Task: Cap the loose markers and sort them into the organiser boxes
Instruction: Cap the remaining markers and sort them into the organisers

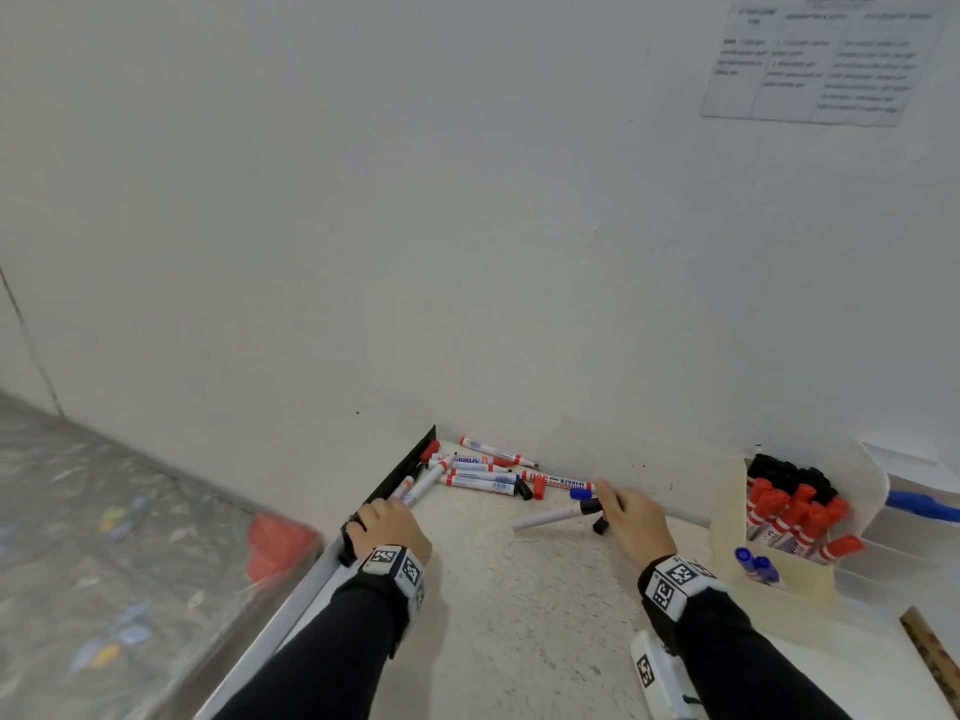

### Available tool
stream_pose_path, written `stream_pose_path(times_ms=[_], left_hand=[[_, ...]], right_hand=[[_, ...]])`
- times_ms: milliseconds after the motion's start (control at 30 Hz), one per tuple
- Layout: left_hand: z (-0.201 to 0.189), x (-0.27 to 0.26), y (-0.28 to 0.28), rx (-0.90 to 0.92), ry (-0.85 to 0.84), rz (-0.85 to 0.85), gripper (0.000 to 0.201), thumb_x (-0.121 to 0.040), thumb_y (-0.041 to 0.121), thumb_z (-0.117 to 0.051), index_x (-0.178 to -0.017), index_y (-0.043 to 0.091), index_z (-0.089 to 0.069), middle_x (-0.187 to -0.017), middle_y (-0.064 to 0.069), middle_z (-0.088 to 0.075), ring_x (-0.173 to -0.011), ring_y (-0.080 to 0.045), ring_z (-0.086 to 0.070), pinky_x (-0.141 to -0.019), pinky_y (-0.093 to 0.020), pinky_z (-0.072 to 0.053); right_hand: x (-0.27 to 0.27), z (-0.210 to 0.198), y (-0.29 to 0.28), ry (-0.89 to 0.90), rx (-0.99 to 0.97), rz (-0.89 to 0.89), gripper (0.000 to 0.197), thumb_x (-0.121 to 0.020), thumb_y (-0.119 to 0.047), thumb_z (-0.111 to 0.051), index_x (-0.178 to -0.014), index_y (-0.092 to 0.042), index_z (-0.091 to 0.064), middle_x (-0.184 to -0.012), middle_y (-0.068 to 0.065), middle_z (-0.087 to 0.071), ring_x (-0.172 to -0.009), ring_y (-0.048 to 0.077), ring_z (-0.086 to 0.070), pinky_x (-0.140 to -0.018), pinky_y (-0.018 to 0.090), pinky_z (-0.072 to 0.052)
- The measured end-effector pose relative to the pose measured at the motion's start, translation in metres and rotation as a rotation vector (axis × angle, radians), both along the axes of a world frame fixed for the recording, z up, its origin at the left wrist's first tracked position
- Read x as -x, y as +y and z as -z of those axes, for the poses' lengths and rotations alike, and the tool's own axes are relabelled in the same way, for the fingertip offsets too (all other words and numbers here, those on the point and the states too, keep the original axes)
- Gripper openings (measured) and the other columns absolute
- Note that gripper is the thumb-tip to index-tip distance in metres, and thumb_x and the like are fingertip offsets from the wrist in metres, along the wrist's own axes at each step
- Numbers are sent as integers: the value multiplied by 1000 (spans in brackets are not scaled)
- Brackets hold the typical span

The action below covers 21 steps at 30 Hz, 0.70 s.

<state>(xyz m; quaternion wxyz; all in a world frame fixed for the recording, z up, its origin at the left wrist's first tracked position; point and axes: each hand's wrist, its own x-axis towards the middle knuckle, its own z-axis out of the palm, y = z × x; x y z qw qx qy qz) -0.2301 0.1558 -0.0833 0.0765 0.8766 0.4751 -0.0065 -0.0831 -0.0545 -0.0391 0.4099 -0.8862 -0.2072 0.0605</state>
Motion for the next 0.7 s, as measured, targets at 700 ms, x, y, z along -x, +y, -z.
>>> stream_pose_path(times_ms=[700], left_hand=[[8,15,10,1,-169,123,33,-96,12,-41,-129,11,-41,-122,-8,-43,-110,-22,-50,-91,-28,-45]], right_hand=[[10,12,-23,-31,18,-10,38,-96,-37,-42,-79,-8,-60,-67,4,-50,-56,13,-41,-51,23,-29]])
